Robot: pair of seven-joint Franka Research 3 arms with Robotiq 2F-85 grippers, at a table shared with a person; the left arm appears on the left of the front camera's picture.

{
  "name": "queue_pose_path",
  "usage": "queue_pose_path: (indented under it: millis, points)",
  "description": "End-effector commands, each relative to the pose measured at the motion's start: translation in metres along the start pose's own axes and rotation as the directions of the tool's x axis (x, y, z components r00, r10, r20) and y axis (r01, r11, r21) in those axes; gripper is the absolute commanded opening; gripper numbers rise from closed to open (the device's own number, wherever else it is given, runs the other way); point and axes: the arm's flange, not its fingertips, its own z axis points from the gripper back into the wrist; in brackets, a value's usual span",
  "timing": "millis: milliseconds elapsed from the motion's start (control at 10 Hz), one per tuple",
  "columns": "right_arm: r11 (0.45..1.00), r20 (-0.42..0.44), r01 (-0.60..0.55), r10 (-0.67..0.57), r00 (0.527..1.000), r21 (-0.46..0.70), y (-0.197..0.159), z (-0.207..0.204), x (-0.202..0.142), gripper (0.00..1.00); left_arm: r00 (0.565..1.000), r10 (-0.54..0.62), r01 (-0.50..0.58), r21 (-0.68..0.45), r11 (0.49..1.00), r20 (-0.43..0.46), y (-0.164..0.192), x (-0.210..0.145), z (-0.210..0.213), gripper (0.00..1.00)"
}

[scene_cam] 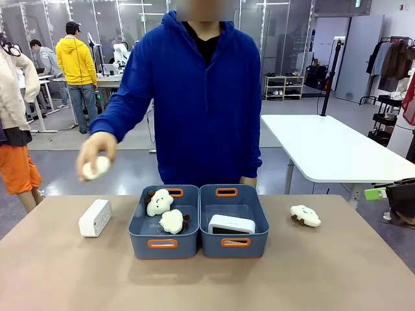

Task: Sort the digital clocks into the basket.
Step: Pick up the Digital clock from the table and place it into the empty Plastic storage basket.

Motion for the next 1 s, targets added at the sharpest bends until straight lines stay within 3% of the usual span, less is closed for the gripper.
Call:
queue_pose_path:
  millis: [0,400,500,600,700,800,900]
  points:
    - [1.000,-0.001,-0.001,0.001,1.000,-0.003,-0.001,0.000,0.000,1.00,1.000,-0.016,0.017,0.008,1.000,-0.014,0.000,-0.001,0.001,1.00]
    - [1.000,-0.001,-0.001,0.001,1.000,-0.003,-0.001,0.000,0.000,1.00,1.000,0.000,0.000,0.000,1.000,0.000,0.000,0.000,0.000,1.00]
    - [1.000,-0.001,-0.001,0.001,1.000,-0.003,-0.001,0.000,0.000,1.00,0.987,0.079,-0.058,0.149,0.987,-0.141,-0.009,0.028,-0.025,1.00]
    - [1.000,-0.001,-0.001,0.001,1.000,-0.003,-0.001,0.000,0.000,1.00,0.961,0.103,-0.032,0.266,0.964,-0.256,-0.015,0.051,-0.062,1.00]
    - [1.000,-0.001,-0.001,0.001,1.000,-0.003,-0.001,0.000,0.000,1.00,0.933,0.118,-0.021,0.277,0.961,-0.340,-0.019,0.070,-0.100,1.00]
    - [1.000,-0.001,-0.001,0.001,1.000,-0.003,-0.001,0.000,0.000,1.00,0.908,0.115,0.048,0.375,0.926,-0.402,-0.019,0.079,-0.137,1.00]
    - [1.000,-0.001,-0.001,0.001,1.000,-0.003,-0.001,0.000,0.000,1.00,0.906,0.109,0.044,0.346,0.937,-0.410,-0.017,0.083,-0.177,1.00]
